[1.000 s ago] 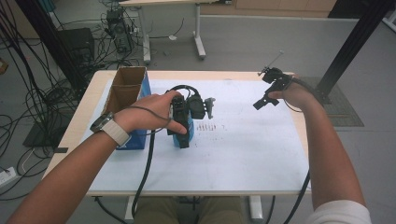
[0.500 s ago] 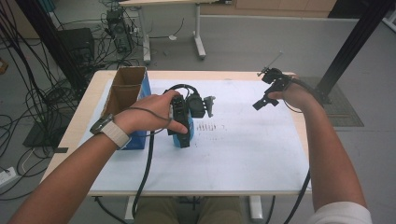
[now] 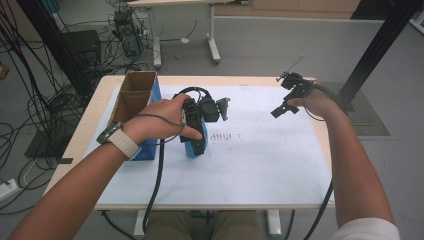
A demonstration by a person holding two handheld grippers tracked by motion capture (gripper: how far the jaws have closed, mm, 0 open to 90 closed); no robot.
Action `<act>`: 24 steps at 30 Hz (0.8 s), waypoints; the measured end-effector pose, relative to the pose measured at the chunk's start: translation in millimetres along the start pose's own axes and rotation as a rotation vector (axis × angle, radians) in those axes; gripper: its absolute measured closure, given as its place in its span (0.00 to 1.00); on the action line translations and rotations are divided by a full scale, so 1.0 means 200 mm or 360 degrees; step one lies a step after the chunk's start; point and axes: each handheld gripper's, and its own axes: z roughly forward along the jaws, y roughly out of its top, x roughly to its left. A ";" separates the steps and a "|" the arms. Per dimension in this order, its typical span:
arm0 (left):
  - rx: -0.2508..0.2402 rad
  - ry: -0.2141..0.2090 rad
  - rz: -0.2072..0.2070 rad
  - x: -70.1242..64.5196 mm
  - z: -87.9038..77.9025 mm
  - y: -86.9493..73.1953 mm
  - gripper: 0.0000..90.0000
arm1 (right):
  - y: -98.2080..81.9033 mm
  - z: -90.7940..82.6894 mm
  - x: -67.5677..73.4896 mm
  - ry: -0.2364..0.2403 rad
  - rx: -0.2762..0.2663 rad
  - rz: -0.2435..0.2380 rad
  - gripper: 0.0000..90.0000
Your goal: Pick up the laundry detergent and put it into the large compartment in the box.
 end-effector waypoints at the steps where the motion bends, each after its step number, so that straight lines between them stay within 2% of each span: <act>1: 0.0001 0.0002 -0.0008 0.00 0.00 0.00 0.14 | 0.00 0.00 0.00 0.0001 -0.0002 0.0001 0.10; 3: 0.0001 0.0001 -0.0034 0.00 -0.01 0.00 0.14 | 0.00 0.00 0.00 0.0001 -0.0002 -0.0002 0.10; 4: -0.0003 0.0007 -0.0077 0.00 -0.02 0.00 0.14 | 0.00 0.00 0.00 0.0000 -0.0002 0.0002 0.10; 5: -0.0003 0.0007 -0.0077 0.00 -0.02 0.00 0.14 | 0.00 0.00 0.00 0.0000 -0.0002 0.0002 0.10; 7: -0.0007 0.0014 -0.0128 0.01 -0.03 -0.01 0.14 | 0.00 -0.01 0.00 0.0000 -0.0007 0.0001 0.10; 9: -0.0014 0.0016 -0.0148 0.01 -0.03 -0.01 0.14 | -0.01 -0.01 0.01 0.0000 -0.0007 -0.0002 0.10; 10: -0.0028 0.0020 -0.0207 0.01 -0.04 -0.02 0.14 | -0.01 -0.01 0.01 0.0002 -0.0008 -0.0006 0.10; 11: -0.0028 0.0020 -0.0207 0.01 -0.04 -0.02 0.14 | -0.01 -0.01 0.01 0.0002 -0.0008 -0.0006 0.10; 13: -0.0034 0.0030 -0.0264 0.02 -0.06 -0.02 0.14 | -0.01 -0.01 0.01 0.0001 -0.0008 -0.0004 0.10; 14: -0.0034 0.0030 -0.0264 0.02 -0.06 -0.02 0.14 | -0.01 -0.01 0.01 -0.0001 -0.0013 -0.0005 0.10; 17: -0.0045 0.0035 -0.0336 0.03 -0.08 -0.02 0.14 | -0.01 -0.02 0.01 -0.0003 -0.0016 -0.0001 0.10; 24: -0.0051 0.0058 -0.0412 0.04 -0.11 -0.01 0.14 | -0.02 -0.02 0.01 -0.0004 -0.0021 -0.0002 0.10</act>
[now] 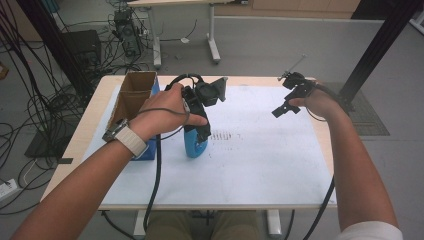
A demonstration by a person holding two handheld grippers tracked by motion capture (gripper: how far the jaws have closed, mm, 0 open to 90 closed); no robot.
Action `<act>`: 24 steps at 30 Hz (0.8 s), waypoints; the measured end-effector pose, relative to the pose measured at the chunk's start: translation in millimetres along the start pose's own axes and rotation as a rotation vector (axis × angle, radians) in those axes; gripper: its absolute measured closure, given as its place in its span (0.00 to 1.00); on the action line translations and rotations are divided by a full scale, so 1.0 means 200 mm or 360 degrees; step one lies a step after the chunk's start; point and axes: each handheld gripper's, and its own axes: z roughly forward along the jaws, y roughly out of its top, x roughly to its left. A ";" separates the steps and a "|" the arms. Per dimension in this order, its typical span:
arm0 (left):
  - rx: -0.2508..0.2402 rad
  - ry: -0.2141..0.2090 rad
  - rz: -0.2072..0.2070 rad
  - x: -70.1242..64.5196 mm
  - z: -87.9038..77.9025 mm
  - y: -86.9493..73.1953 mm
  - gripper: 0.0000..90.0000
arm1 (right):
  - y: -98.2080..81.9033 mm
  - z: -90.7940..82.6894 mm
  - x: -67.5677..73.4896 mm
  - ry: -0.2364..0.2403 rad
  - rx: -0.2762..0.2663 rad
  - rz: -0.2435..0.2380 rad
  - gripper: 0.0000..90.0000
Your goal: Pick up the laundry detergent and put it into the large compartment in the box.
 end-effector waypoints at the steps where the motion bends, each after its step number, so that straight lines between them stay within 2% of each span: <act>1: -0.0004 0.0013 -0.0028 0.00 -0.01 0.00 0.14 | 0.00 0.00 0.00 0.0001 -0.0002 0.0000 0.10; 5: -0.0003 0.0030 -0.0069 0.00 -0.02 0.00 0.14 | -0.01 0.00 0.00 0.0000 -0.0004 0.0000 0.10; 6: -0.0013 0.0026 -0.0104 0.01 -0.02 0.00 0.14 | -0.01 0.00 0.00 0.0000 -0.0006 0.0002 0.10; 9: -0.0023 0.0017 -0.0132 0.03 -0.03 -0.01 0.15 | -0.01 0.00 0.00 -0.0001 -0.0009 0.0002 0.10; 11: -0.0021 0.0034 -0.0165 0.03 -0.04 -0.01 0.15 | 0.00 0.00 0.00 0.0000 -0.0006 -0.0004 0.10; 18: -0.0032 0.0047 -0.0236 0.06 -0.06 0.00 0.15 | 0.00 0.00 0.00 0.0006 -0.0005 -0.0006 0.10; 24: -0.0019 0.0048 -0.0268 0.08 -0.06 0.02 0.15 | -0.01 0.00 -0.01 0.0001 -0.0010 -0.0002 0.10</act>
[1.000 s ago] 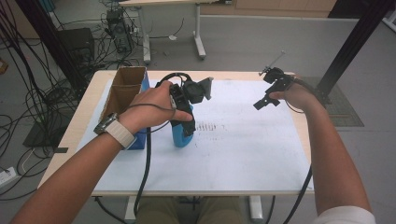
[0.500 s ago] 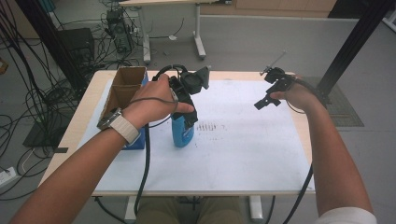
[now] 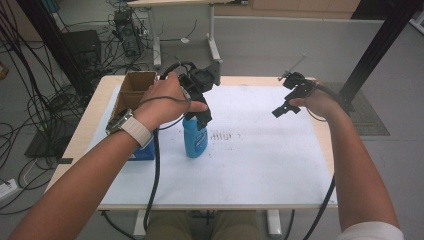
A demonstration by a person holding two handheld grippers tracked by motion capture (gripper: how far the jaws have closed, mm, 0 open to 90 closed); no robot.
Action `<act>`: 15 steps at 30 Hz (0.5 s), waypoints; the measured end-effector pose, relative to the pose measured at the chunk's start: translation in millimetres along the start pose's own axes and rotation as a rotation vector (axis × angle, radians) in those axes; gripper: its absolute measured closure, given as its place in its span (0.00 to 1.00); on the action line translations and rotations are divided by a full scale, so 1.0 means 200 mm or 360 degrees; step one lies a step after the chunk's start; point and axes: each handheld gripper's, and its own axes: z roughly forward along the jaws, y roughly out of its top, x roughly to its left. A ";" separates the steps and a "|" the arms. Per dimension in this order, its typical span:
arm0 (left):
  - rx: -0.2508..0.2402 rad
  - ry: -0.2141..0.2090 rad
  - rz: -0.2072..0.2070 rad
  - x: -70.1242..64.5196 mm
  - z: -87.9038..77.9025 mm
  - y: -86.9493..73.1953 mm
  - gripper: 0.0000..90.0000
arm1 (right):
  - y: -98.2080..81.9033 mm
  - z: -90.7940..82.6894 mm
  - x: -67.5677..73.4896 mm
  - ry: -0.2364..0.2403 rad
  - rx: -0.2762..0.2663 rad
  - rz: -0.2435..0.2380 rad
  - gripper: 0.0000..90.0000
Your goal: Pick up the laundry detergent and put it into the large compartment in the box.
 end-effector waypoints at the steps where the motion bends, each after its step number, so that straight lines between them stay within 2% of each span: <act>1: 0.0000 0.0000 0.0000 0.00 0.00 0.00 0.15 | 0.00 0.00 0.00 0.0000 0.0000 0.0000 0.10; 15: 0.0041 -0.0008 -0.0105 0.03 0.02 0.05 0.15 | 0.00 0.00 0.00 0.0005 -0.0010 -0.0017 0.10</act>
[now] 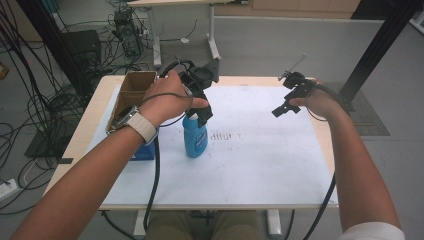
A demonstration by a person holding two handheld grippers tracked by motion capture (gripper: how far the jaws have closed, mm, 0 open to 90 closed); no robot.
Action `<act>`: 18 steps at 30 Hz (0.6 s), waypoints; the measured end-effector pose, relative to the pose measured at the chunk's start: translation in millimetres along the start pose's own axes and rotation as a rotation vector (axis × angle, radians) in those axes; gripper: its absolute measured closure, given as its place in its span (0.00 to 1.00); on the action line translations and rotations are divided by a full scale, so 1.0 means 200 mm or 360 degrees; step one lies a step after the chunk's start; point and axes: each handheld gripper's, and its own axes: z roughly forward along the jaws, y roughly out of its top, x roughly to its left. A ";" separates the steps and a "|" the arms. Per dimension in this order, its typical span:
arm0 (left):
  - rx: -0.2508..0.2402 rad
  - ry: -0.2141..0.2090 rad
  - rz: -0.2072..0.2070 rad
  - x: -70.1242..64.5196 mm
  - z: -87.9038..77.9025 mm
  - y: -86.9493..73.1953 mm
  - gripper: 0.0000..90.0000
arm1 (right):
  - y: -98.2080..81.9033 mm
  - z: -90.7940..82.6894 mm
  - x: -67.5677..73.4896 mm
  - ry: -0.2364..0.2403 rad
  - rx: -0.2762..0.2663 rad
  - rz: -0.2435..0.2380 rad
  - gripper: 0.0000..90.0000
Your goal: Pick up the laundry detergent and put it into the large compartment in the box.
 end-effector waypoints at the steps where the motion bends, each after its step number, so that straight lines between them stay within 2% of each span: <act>1: 0.0000 0.0000 0.0000 0.00 0.00 0.00 0.15 | 0.00 0.00 0.00 0.0001 0.0000 0.0000 0.10; 13: 0.0011 -0.0001 -0.0072 0.05 0.04 0.05 0.15 | 0.00 0.00 -0.01 0.0003 -0.0004 0.0001 0.10; 18: 0.0025 -0.0004 -0.0081 0.06 0.05 0.07 0.15 | 0.00 0.01 -0.01 0.0005 -0.0004 -0.0006 0.10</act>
